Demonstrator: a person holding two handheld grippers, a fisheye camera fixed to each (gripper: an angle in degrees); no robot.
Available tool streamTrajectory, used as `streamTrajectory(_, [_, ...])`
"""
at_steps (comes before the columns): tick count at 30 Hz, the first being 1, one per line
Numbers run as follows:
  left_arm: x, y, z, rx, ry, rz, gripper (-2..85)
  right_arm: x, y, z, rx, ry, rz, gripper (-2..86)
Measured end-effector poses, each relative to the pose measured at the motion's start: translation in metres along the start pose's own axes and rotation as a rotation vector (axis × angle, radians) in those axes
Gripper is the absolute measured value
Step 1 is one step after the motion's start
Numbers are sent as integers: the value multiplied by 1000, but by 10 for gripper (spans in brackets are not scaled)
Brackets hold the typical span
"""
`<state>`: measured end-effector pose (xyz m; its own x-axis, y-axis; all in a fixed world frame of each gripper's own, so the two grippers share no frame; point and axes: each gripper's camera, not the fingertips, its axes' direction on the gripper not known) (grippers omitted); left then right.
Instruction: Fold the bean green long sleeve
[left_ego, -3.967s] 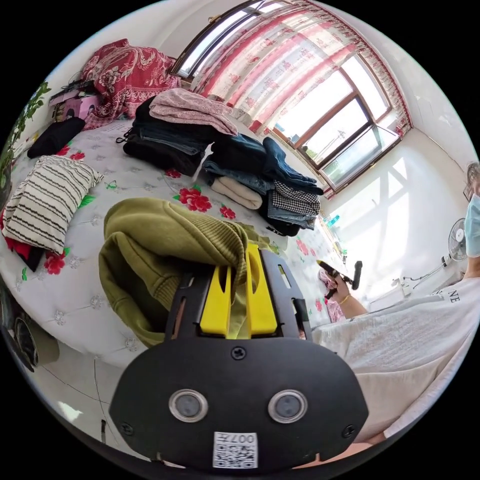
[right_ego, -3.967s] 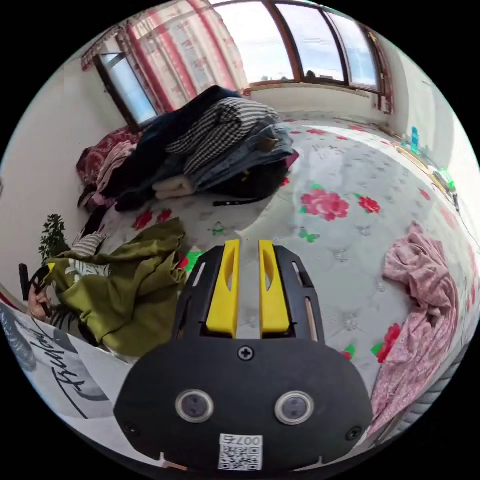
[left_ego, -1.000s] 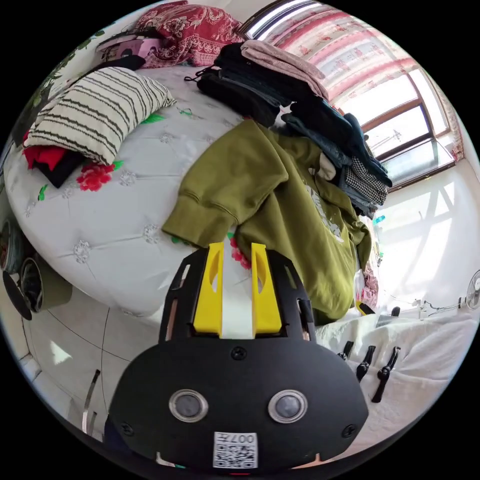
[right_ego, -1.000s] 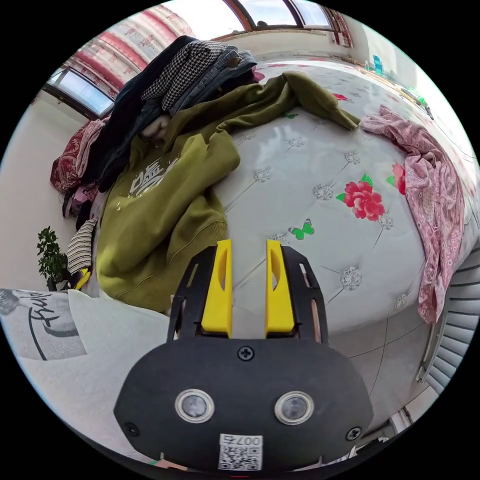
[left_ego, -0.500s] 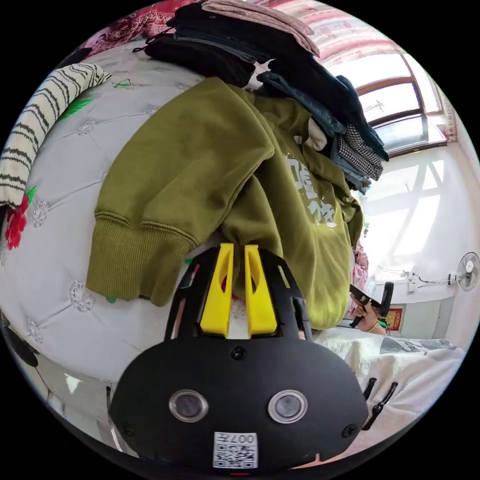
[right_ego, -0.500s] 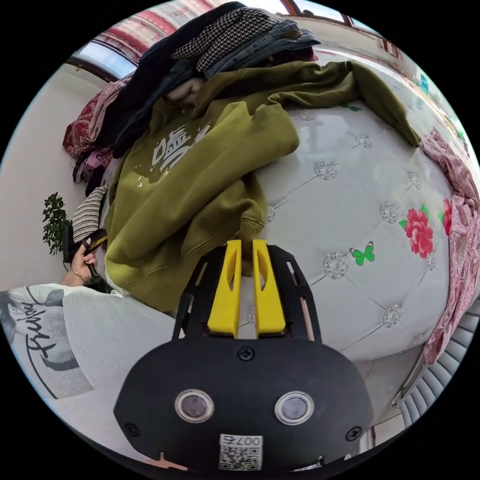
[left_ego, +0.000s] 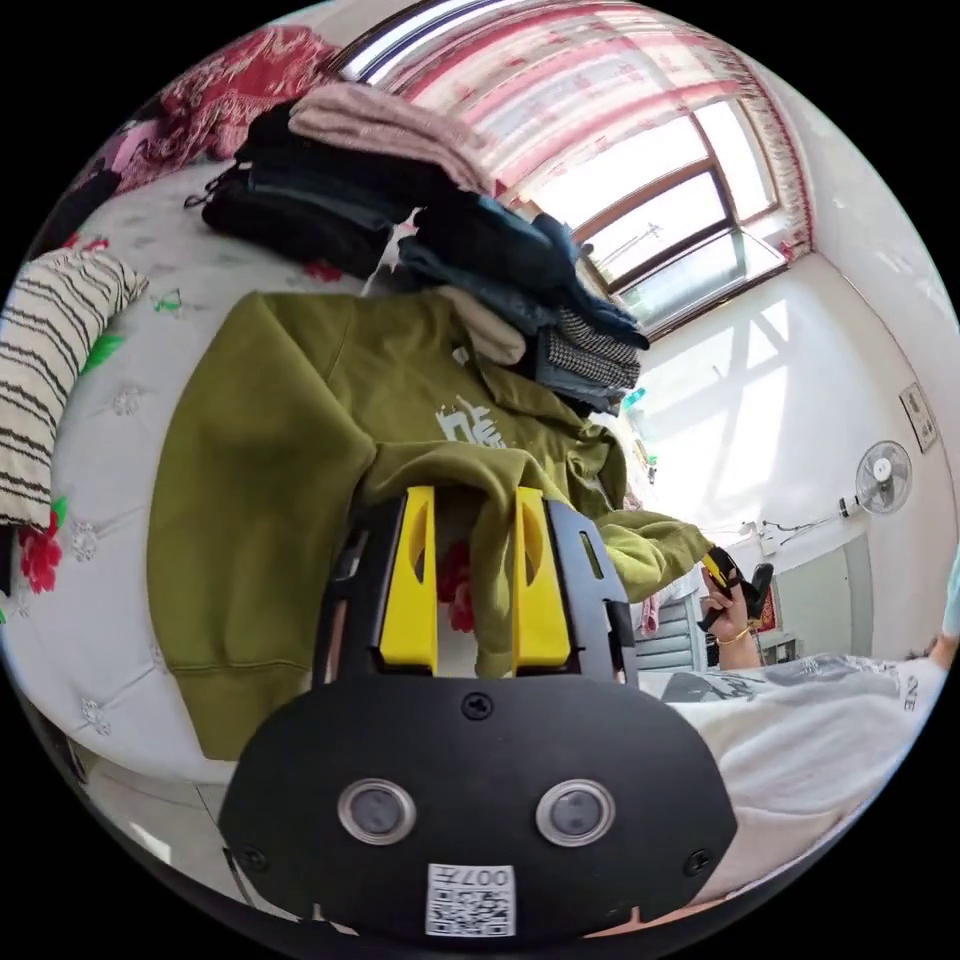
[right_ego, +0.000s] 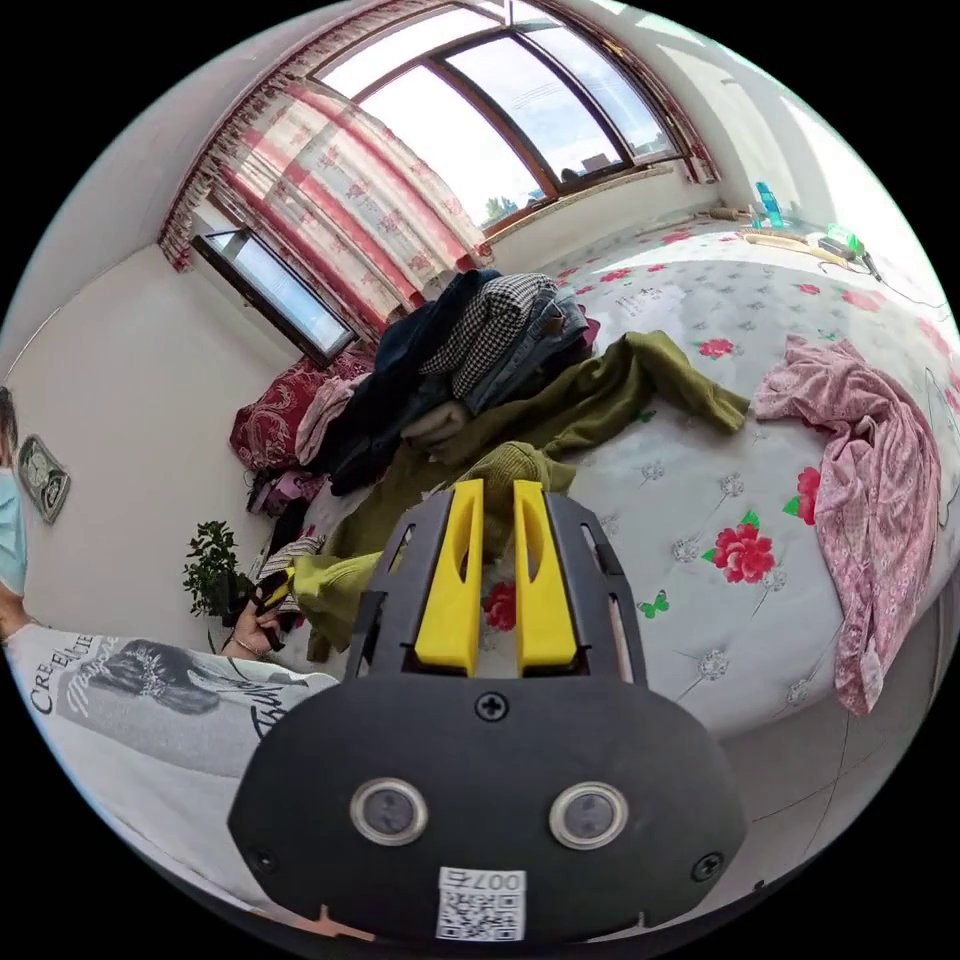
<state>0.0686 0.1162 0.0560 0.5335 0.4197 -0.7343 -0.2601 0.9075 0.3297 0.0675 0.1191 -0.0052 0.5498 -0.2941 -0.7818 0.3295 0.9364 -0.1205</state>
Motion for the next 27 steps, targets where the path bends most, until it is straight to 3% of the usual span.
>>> streamTrajectory(2, [-20,1,38,-95,-21,-102,112,5,3,36,-113,77,15,48])
streamTrajectory(9, [-29,68,23,-93,-178,-48,119,24,28,44,-224,251,-11,76])
streamTrajectory(12, [-38,103,15,-84,-226,-39,121,46,29,40,-246,238,44,84])
streamTrajectory(18, [-40,100,62,-163,-137,13,136,61,26,80,-388,222,48,86])
streamTrajectory(23, [-30,57,123,-253,-201,67,69,70,18,99,-448,115,142,61])
streamTrajectory(27, [-30,36,121,-317,-86,97,41,60,7,71,-391,85,114,53])
